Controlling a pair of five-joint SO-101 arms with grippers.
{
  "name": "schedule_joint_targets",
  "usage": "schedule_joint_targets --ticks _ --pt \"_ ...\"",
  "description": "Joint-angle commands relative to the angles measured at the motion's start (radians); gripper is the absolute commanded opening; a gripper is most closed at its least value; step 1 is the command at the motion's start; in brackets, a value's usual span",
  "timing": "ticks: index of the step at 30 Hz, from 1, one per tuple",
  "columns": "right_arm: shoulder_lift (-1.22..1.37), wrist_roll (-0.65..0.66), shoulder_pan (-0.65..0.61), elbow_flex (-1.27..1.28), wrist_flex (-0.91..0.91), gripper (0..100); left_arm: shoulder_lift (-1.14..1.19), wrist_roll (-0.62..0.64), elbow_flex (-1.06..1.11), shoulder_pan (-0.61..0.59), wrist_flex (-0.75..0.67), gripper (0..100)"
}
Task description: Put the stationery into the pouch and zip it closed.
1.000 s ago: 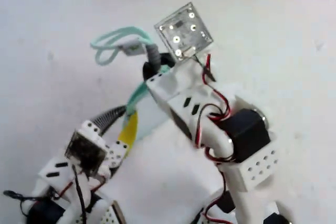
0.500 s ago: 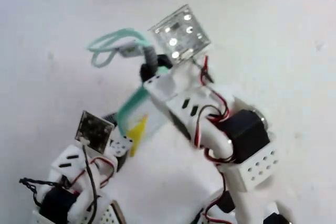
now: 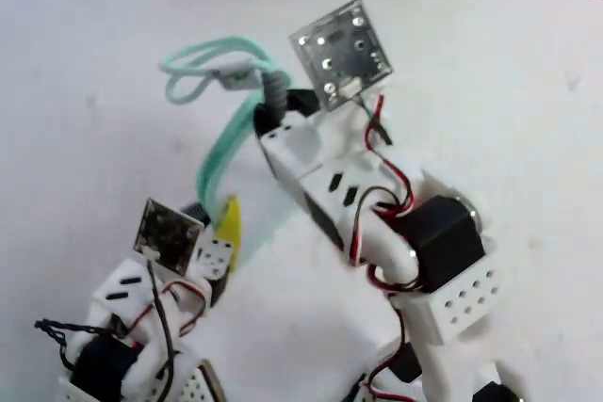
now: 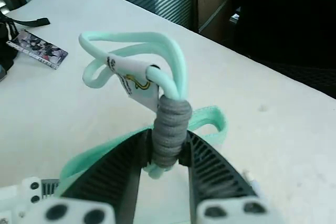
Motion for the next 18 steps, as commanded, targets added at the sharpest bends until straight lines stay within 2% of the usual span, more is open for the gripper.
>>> schedule_joint_targets --ticks 1,6,14,18 --pt "-0.019 -0.014 -0.093 -0.014 -0.027 1.8 -0.004 -0.009 -0.043 -0.013 -0.037 2" --pt "-0.024 -0.006 -0.229 -0.014 -0.021 1.8 -0.004 -0.009 -0.043 -0.013 -0.037 2" --pt "-0.025 -0.014 -0.245 -0.006 -0.016 1.7 -0.004 -0.009 -0.043 -0.018 -0.037 2" --pt "-0.025 -0.015 -0.257 -0.008 0.042 1.7 -0.004 -0.009 -0.043 -0.021 -0.037 2"
